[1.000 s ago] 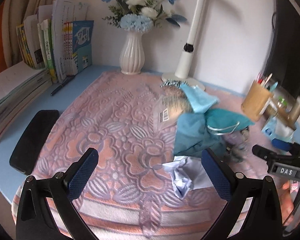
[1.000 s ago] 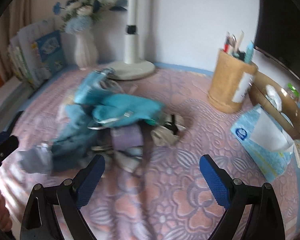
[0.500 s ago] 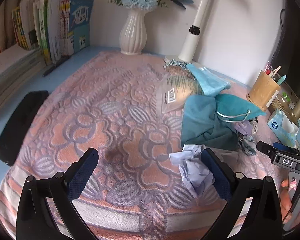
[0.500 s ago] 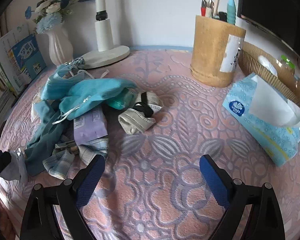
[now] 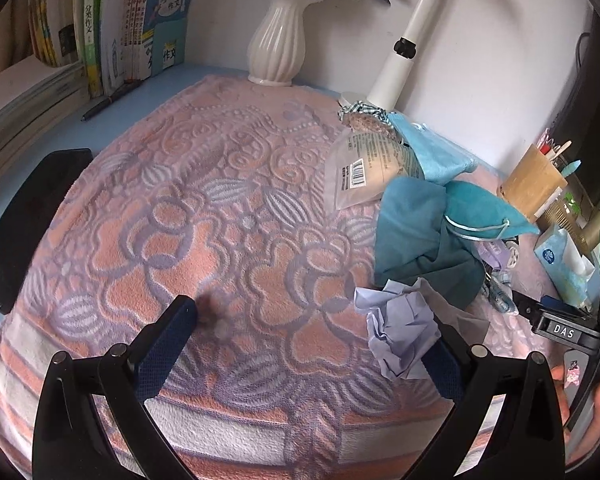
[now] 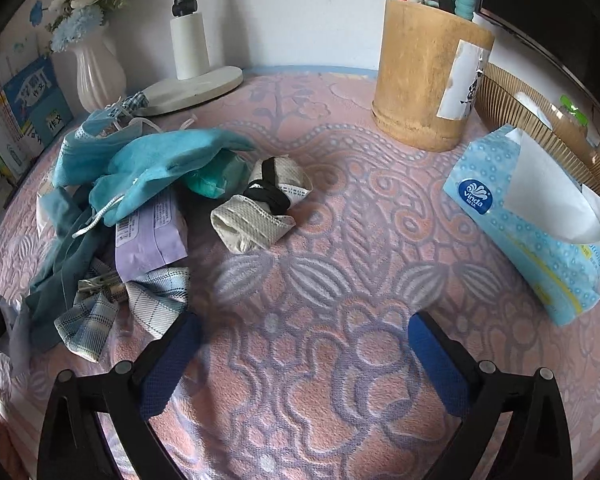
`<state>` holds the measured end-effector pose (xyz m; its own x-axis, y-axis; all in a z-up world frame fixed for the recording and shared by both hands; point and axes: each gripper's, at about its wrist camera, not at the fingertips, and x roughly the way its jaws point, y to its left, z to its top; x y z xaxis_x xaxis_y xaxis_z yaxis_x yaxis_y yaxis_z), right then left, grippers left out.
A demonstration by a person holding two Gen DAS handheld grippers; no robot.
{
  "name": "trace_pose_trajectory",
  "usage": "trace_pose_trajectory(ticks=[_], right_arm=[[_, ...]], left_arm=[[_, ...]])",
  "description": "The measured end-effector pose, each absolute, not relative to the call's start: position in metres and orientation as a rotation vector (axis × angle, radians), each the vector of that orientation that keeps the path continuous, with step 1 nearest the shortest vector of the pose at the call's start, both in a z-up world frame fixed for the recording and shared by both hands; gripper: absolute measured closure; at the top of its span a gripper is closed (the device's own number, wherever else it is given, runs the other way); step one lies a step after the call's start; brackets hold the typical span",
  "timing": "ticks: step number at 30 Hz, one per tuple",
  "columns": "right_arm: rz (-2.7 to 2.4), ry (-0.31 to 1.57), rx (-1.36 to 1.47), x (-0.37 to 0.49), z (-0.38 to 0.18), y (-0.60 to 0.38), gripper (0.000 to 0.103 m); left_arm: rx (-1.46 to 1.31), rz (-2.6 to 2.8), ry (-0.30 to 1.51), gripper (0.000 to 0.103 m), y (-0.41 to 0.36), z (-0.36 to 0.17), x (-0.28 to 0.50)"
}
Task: Organize soft objects
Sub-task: 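Grasp the crumpled white paper with the left tool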
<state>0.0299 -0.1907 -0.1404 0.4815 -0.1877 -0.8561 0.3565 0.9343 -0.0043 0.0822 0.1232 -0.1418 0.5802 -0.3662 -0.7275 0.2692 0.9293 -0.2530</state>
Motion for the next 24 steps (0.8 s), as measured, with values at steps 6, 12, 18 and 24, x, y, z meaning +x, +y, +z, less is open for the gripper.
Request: trace_pose_trajectory(ticks=[6, 12, 18, 24], right_arm=[[-0.333, 1.017, 0.184, 0.030, -0.141, -0.192, 0.000], [-0.332, 1.017, 0.187, 0.030, -0.141, -0.191, 0.000], [-0.327, 1.017, 0.188, 0.029, -0.141, -0.192, 0.000], [-0.268, 1.004, 0.237, 0.021, -0.135, -0.193, 0.000]], left_arm=[[-0.115, -0.371, 0.878, 0.001, 0.124, -0.142, 0.083], [-0.116, -0.374, 0.878, 0.001, 0.125, -0.141, 0.083], [-0.239, -0.524, 0.886, 0.001, 0.146, -0.131, 0.080], [-0.225, -0.621, 0.847, 0.001, 0.151, -0.106, 0.051]])
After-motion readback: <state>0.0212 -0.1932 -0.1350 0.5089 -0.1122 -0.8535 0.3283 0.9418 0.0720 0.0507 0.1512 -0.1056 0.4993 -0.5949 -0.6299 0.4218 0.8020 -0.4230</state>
